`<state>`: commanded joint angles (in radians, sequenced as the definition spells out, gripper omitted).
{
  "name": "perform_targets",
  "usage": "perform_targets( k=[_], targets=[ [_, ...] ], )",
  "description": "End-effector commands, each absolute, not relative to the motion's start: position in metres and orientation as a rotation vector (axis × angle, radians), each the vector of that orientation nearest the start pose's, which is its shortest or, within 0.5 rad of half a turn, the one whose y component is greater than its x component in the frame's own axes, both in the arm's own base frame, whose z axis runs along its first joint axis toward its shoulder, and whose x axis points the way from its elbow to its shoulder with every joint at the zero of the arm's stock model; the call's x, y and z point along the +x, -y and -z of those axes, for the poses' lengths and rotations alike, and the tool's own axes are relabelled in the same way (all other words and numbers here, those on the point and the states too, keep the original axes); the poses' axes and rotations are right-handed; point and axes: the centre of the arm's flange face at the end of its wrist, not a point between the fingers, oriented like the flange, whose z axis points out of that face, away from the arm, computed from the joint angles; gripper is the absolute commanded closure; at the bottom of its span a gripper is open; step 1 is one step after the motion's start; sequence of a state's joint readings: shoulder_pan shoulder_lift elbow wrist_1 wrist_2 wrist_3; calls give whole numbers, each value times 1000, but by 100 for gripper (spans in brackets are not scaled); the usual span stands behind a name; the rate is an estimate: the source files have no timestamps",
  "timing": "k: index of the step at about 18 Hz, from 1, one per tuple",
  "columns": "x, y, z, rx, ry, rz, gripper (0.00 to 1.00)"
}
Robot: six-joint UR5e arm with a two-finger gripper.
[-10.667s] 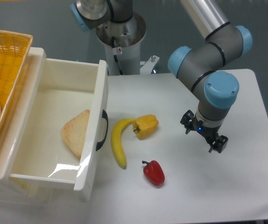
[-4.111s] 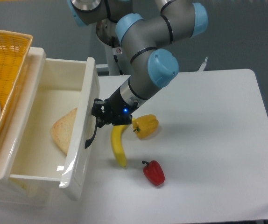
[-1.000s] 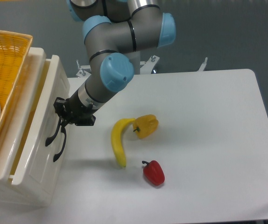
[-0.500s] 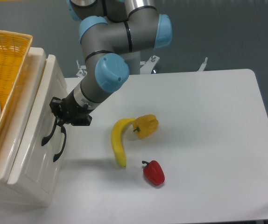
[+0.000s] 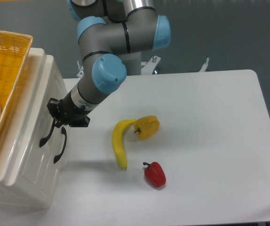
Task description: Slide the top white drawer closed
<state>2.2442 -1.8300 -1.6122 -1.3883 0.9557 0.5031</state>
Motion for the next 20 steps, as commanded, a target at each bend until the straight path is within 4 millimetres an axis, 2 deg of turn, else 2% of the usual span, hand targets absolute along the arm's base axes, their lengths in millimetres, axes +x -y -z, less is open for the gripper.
perform_targets(
  k=[5, 8, 12, 20],
  targets=[
    [-210, -567, -364, -2770, 291, 820, 88],
    [-221, -563, -365, -2774, 310, 796, 88],
    [-257, -550, -371, -2787, 374, 720, 88],
    [-350, -523, -375, -2818, 493, 527, 84]
  ],
)
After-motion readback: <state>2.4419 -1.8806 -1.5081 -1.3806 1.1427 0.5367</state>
